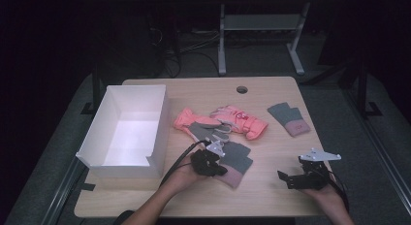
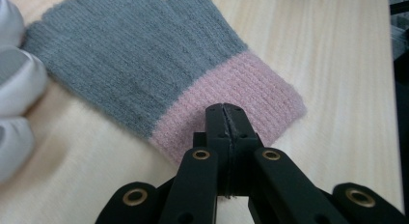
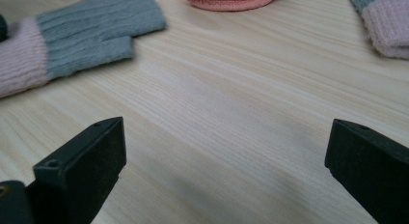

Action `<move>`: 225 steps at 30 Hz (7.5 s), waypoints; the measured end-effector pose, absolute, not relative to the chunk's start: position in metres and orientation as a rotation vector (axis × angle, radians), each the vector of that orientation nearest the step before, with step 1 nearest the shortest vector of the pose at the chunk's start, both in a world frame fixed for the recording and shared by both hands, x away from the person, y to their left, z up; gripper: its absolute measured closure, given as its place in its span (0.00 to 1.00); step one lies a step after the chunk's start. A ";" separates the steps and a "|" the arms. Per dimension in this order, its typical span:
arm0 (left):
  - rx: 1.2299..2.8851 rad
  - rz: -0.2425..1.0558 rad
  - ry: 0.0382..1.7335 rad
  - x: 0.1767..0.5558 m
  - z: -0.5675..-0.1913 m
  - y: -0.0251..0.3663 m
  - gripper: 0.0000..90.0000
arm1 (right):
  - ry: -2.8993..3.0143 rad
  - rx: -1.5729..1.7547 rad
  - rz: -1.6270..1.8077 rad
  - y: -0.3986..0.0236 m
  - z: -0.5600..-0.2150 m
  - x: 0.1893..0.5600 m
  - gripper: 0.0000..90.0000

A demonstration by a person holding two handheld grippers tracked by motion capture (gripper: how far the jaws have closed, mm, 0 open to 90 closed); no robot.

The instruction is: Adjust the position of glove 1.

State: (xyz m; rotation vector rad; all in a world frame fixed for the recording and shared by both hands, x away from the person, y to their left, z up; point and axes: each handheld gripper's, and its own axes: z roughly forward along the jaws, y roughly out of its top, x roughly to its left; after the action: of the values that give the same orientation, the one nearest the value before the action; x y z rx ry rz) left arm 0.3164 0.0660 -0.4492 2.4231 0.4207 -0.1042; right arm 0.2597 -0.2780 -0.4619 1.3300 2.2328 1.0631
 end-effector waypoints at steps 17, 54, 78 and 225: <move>2.405 -0.059 0.424 0.300 -0.438 0.078 1.00 | 2.234 1.329 1.059 -0.278 -0.462 0.260 0.01; 2.410 -0.119 0.316 0.298 -0.451 0.017 0.77 | 2.268 1.351 1.029 -0.281 -0.460 0.261 0.01; 2.321 0.052 0.512 0.299 -0.443 0.103 0.23 | 2.320 1.326 0.987 -0.269 -0.450 0.277 0.15; 2.285 0.113 0.604 0.295 -0.456 0.135 0.16 | 2.441 1.361 1.065 -0.216 -0.417 0.276 0.94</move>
State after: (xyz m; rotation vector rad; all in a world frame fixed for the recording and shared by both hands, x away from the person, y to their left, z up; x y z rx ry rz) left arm 0.2952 0.1355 -0.4565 2.2850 0.6036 0.1126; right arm 0.2759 -0.2163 -0.4166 1.3615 2.4413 1.0655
